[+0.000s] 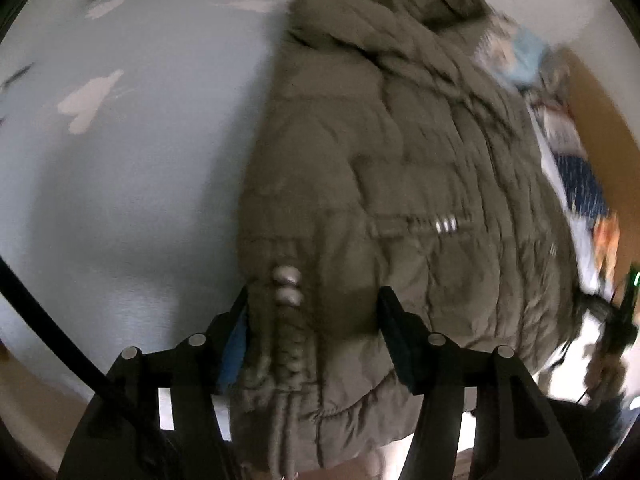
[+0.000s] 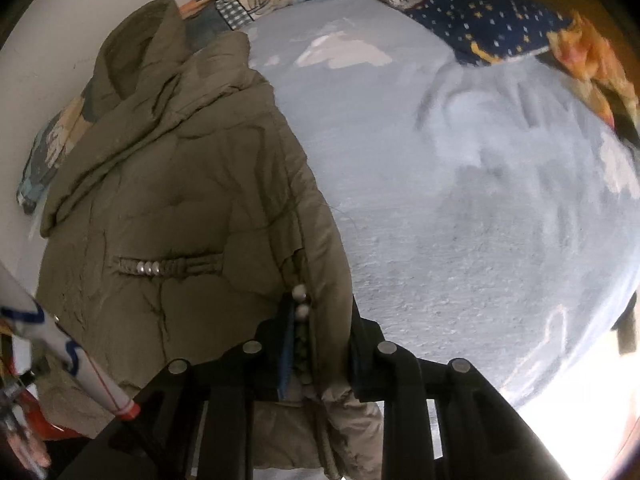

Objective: Fold large clothes

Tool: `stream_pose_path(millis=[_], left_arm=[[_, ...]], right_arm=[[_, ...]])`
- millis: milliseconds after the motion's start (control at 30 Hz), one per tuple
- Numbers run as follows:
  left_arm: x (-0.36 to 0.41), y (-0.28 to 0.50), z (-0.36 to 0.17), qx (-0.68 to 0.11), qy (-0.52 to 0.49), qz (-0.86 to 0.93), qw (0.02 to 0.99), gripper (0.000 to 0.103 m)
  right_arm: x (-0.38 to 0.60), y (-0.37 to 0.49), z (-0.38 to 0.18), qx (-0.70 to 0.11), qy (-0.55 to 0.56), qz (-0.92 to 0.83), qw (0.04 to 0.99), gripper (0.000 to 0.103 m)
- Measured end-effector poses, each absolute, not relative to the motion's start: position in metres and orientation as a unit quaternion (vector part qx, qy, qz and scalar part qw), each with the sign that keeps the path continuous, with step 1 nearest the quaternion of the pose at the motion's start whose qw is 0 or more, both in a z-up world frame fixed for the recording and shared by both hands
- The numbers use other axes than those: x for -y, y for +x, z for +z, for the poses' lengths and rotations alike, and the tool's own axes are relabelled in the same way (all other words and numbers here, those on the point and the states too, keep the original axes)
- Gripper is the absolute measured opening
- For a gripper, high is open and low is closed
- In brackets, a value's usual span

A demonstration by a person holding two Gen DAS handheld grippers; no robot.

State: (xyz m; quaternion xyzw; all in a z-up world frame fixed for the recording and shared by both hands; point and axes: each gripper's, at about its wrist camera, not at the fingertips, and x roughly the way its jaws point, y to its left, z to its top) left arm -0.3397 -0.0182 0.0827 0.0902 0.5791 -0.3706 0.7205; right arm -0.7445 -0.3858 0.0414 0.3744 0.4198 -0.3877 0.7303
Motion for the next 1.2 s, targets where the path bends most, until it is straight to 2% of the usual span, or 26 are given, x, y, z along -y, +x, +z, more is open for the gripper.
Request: stream_pose_path(millis=[100, 133, 233, 367, 500, 700, 800, 900, 1033, 1200], left_arm=[[0.010, -0.326, 0.095, -0.564, 0.070, -0.352, 0.743, 0.059], [0.008, -0.323, 0.102, -0.553, 0.066, -0.350, 0.754, 0.059], [0.019, -0.320, 0.113, -0.538, 0.059, -0.368, 0.756, 0.059], [0.069, -0.337, 0.110, -0.530, 0.102, -0.411, 0.735, 0.059], [0.111, -0.351, 0.109, -0.507, 0.150, -0.426, 0.734, 0.059], [0.140, -0.345, 0.071, -0.563, 0.182, -0.412, 0.693, 0.059], [0.147, -0.354, 0.070, -0.552, 0.214, -0.407, 0.695, 0.060], [0.147, -0.360, 0.085, -0.536, 0.192, -0.427, 0.703, 0.060], [0.143, -0.370, 0.121, -0.490, 0.139, -0.469, 0.722, 0.062], [0.151, -0.376, 0.145, -0.436, 0.117, -0.447, 0.772, 0.073]], right_arm=[[0.388, -0.751, 0.047, -0.419, 0.372, -0.409, 0.720, 0.050], [0.388, -0.754, 0.055, -0.411, 0.361, -0.423, 0.722, 0.052], [0.388, -0.759, 0.075, -0.371, 0.351, -0.442, 0.738, 0.052], [0.390, -0.745, 0.090, -0.329, 0.374, -0.383, 0.778, 0.052], [0.392, -0.699, 0.085, -0.340, 0.395, -0.307, 0.796, 0.052], [0.391, -0.645, 0.074, -0.383, 0.361, -0.290, 0.799, 0.051], [0.391, -0.635, 0.054, -0.421, 0.360, -0.292, 0.780, 0.051], [0.394, -0.633, 0.054, -0.424, 0.362, -0.293, 0.777, 0.051], [0.394, -0.640, 0.078, -0.368, 0.385, -0.279, 0.799, 0.051], [0.390, -0.629, 0.096, -0.339, 0.372, -0.281, 0.817, 0.051]])
